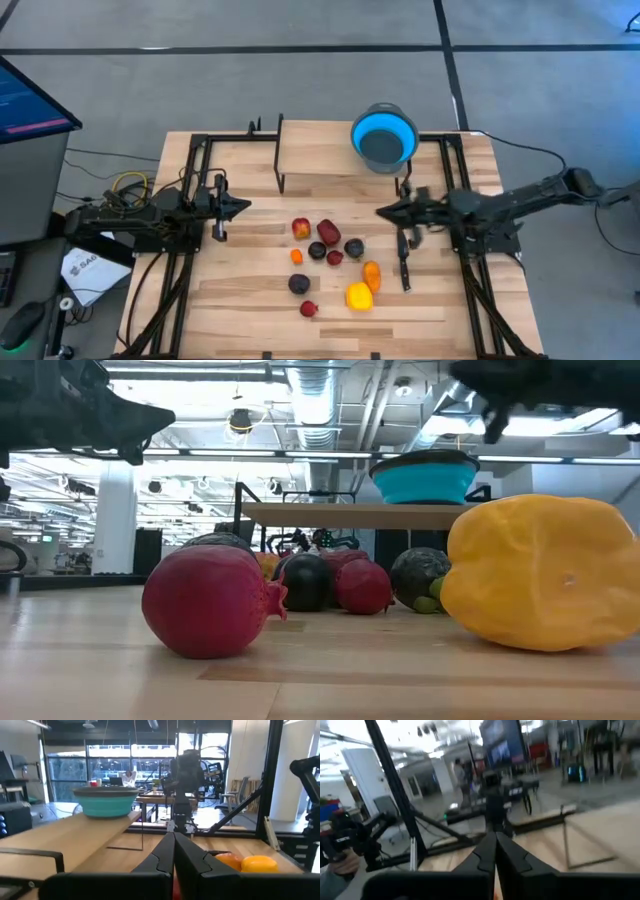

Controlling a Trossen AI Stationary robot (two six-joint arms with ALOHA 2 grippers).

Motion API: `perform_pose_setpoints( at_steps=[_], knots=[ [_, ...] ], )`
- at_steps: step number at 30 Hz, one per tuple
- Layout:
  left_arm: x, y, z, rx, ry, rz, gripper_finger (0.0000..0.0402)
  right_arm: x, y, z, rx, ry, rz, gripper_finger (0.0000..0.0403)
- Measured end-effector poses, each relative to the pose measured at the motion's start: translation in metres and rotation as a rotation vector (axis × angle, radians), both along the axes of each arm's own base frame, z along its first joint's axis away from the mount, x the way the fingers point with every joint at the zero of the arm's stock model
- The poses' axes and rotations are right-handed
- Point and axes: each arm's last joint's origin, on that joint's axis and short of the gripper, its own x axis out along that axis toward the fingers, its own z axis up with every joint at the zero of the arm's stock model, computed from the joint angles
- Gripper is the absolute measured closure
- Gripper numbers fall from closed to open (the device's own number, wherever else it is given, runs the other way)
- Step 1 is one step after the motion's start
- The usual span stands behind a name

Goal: Pick & Place Fruit
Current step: Put the yellow mango into the strainer bowl

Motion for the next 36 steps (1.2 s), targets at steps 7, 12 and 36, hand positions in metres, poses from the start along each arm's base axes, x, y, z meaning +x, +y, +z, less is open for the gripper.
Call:
perform_pose_setpoints(
  at_steps=[7,12,36],
  knots=[
    [0.004,0.000,-0.005,-0.101,0.042,-0.015,0.0400,0.051,0.025,0.018,0.130,0.540,0.053,0.0292],
    [0.008,0.001,-0.010,-0.118,0.099,-0.014,0.0400,0.068,0.046,0.023,0.299,0.979,-0.050,0.0194],
    [0.017,0.001,-0.013,-0.146,0.127,-0.017,0.0400,0.101,0.118,-0.069,0.704,1.299,-0.499,0.0053]
  ],
)
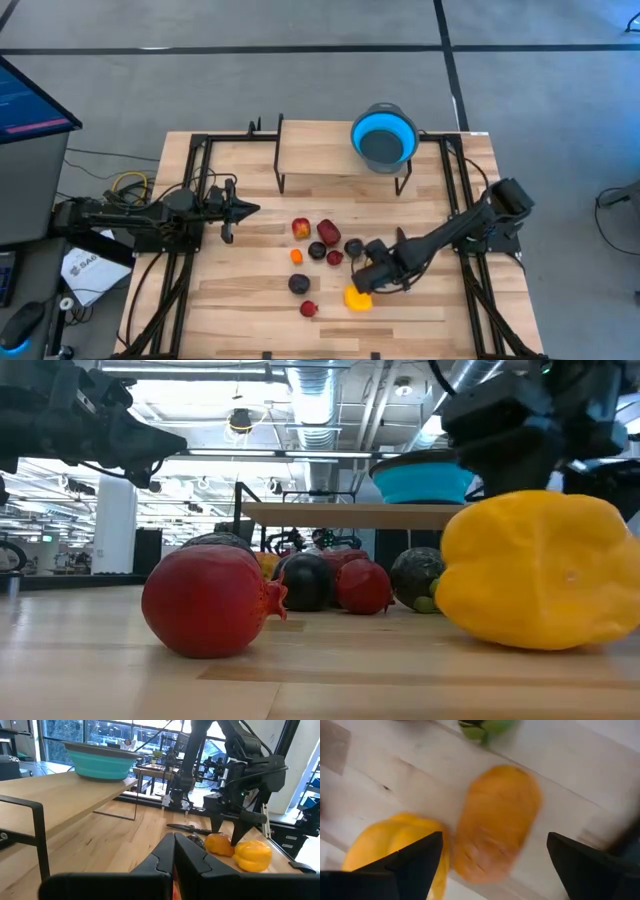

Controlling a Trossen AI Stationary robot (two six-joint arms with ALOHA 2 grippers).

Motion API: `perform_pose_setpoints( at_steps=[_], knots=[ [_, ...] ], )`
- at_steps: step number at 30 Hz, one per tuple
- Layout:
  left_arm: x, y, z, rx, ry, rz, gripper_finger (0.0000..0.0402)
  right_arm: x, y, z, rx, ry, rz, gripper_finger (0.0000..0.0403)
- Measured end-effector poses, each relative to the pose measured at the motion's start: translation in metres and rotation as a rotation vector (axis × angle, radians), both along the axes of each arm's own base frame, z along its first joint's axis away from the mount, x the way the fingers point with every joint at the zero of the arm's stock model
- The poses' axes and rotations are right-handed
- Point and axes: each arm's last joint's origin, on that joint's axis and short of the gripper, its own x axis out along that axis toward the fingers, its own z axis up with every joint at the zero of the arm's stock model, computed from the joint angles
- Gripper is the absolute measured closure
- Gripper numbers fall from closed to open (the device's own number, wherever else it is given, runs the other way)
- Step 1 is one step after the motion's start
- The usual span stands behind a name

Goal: Pick & Place Fruit
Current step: Put the yellow mango into the strainer bowl

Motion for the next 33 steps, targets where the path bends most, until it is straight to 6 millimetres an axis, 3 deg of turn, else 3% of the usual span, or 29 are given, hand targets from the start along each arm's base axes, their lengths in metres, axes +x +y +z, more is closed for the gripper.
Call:
perform_pose_setpoints(
  at_steps=[10,21,25,29,33],
  knots=[
    [0.000,0.000,0.001,0.000,-0.007,0.004,0.0400,0.005,-0.004,-0.018,-0.047,0.042,-0.035,0.0096],
    [0.000,0.000,0.001,0.001,-0.014,0.003,0.0400,0.002,-0.005,-0.012,-0.068,0.044,0.018,0.0214],
    [0.000,0.000,0.001,0.000,-0.016,0.003,0.0400,0.005,-0.012,0.023,-0.128,-0.050,0.045,0.0214],
    [0.000,0.000,0.002,-0.013,-0.020,0.002,0.0400,0.011,-0.029,0.084,-0.271,-0.187,0.085,0.0200],
    [0.000,0.000,0.002,-0.013,-0.023,0.002,0.0400,0.018,-0.060,0.151,-0.481,-0.310,0.150,0.0185]
  ],
)
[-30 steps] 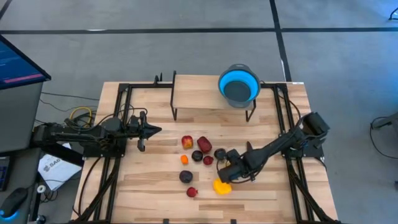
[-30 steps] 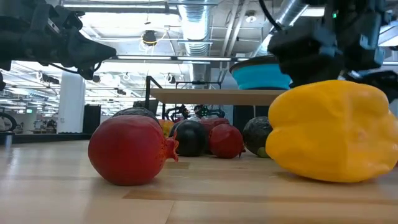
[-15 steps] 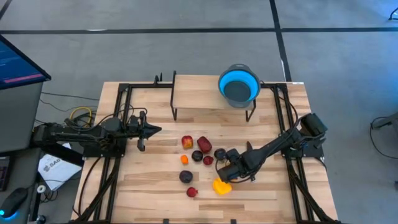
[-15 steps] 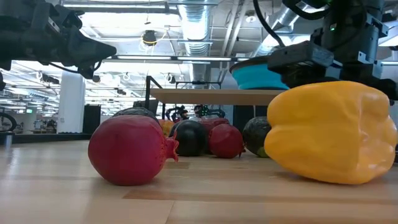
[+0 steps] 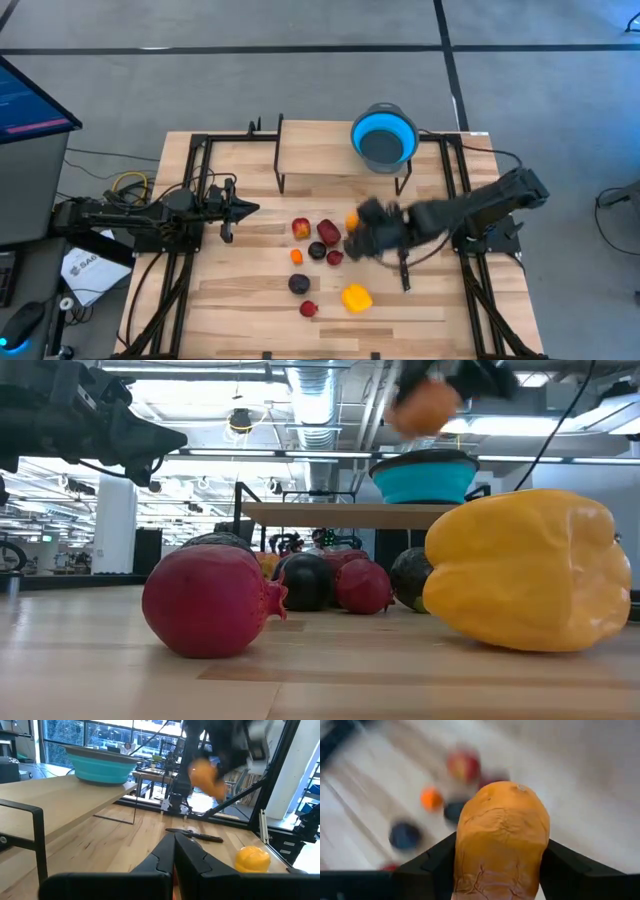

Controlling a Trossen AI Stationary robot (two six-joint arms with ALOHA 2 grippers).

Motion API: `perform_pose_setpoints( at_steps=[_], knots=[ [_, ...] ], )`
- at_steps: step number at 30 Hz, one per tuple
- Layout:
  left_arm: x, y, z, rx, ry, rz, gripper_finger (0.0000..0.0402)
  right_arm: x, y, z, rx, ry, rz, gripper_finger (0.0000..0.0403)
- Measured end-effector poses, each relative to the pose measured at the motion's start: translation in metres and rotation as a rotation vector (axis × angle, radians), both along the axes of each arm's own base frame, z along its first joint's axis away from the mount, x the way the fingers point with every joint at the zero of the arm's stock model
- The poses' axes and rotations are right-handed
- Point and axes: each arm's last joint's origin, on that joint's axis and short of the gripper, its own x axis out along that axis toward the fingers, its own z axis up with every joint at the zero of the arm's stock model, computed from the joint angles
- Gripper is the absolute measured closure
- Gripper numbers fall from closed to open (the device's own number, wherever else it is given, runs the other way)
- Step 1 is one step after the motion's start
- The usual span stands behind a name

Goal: Pick & Place Fruit
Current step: Put the yellow mango into the strainer bowl

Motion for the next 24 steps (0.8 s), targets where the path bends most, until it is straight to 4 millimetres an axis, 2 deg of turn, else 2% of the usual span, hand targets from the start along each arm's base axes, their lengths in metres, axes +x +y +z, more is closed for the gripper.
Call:
perform_pose_setpoints(
  at_steps=[2,4,9,13,16,19,24],
  knots=[
    [0.000,0.000,0.000,0.000,-0.001,-0.002,0.0400,0.004,-0.025,0.028,-0.100,-0.023,0.022,0.0188],
    [0.000,0.000,0.000,0.000,-0.003,-0.003,0.0400,0.007,-0.054,0.046,-0.186,-0.002,0.041,0.0194],
    [0.000,0.000,0.001,0.001,-0.008,-0.003,0.0400,0.002,-0.136,0.070,-0.357,0.133,0.027,0.0194],
    [0.000,0.000,0.001,-0.002,-0.009,-0.003,0.0400,-0.013,-0.187,0.066,-0.361,0.287,0.025,0.0176],
    [0.000,0.000,0.001,-0.002,-0.011,-0.003,0.0400,-0.022,-0.216,0.059,-0.336,0.383,0.044,0.0171],
    [0.000,0.000,0.001,-0.001,-0.015,-0.002,0.0400,-0.023,-0.236,0.046,-0.317,0.483,0.052,0.0173],
    [0.000,0.000,0.001,-0.001,-0.015,0.001,0.0400,-0.020,-0.257,0.027,-0.293,0.597,0.090,0.0173]
  ],
)
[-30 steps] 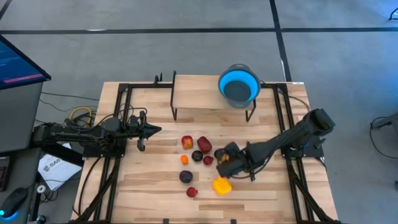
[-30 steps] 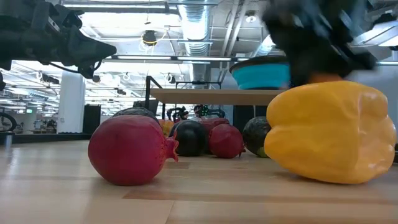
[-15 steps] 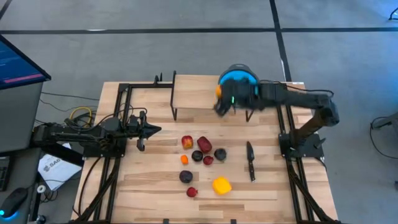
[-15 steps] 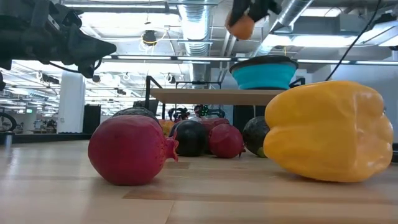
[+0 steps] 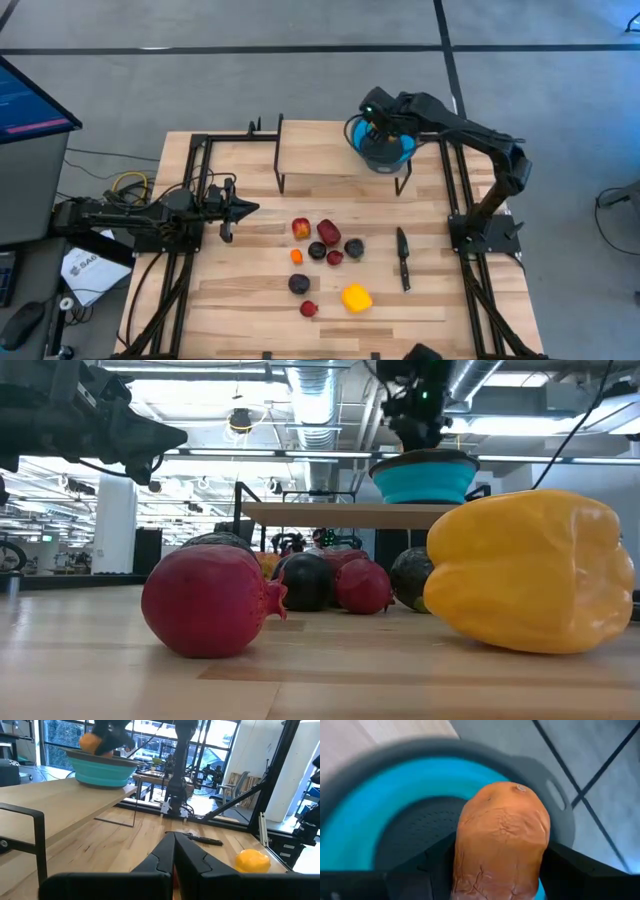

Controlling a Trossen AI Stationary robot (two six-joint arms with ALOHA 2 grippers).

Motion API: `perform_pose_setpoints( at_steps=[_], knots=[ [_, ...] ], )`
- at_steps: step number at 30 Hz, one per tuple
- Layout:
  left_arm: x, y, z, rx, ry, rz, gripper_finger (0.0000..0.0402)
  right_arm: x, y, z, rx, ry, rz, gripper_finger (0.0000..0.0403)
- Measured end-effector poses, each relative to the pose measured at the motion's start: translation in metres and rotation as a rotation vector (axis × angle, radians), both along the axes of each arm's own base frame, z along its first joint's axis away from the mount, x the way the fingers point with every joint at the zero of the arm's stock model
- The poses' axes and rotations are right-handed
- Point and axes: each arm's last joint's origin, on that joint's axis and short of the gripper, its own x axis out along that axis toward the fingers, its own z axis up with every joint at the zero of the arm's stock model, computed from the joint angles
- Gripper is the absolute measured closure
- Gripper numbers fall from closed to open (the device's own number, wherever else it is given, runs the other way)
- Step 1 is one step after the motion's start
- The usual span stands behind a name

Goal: Pick & Place Fruit
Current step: Put the yellow mango into the strainer bowl, then put the yellow bell pepper into the strainer bowl

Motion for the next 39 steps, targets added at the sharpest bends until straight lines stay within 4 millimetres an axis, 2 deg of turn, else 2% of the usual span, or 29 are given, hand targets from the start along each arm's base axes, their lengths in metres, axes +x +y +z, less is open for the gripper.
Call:
perform_pose_setpoints(
  at_steps=[8,13,18,27,30,33,36,39],
  knots=[
    [0.000,0.000,0.000,0.001,-0.001,-0.001,0.0400,0.016,-0.014,-0.035,0.043,0.199,0.077,0.0162],
    [0.000,0.000,0.000,0.001,0.000,-0.001,0.0400,0.020,-0.015,-0.044,0.017,0.270,0.069,0.0152],
    [0.000,0.000,0.000,0.000,-0.002,-0.001,0.0400,0.019,-0.013,-0.039,-0.004,0.259,0.060,0.0135],
    [0.000,0.000,0.000,0.000,-0.002,-0.002,0.0400,0.003,-0.004,-0.012,-0.049,0.157,0.007,0.0089],
    [0.000,0.000,0.000,0.000,-0.002,-0.005,0.0400,-0.003,0.007,0.001,-0.070,0.096,-0.004,0.0086],
    [0.000,0.000,0.000,0.000,-0.003,-0.004,0.0400,-0.008,0.027,0.020,-0.097,0.002,0.000,0.0088],
    [0.000,0.000,0.000,0.000,-0.003,-0.005,0.0400,-0.012,0.057,0.036,-0.109,-0.101,0.025,0.0093],
    [0.000,0.000,0.000,0.000,-0.003,-0.004,0.0400,-0.012,0.097,0.050,-0.102,-0.216,0.089,0.0097]
  ],
)
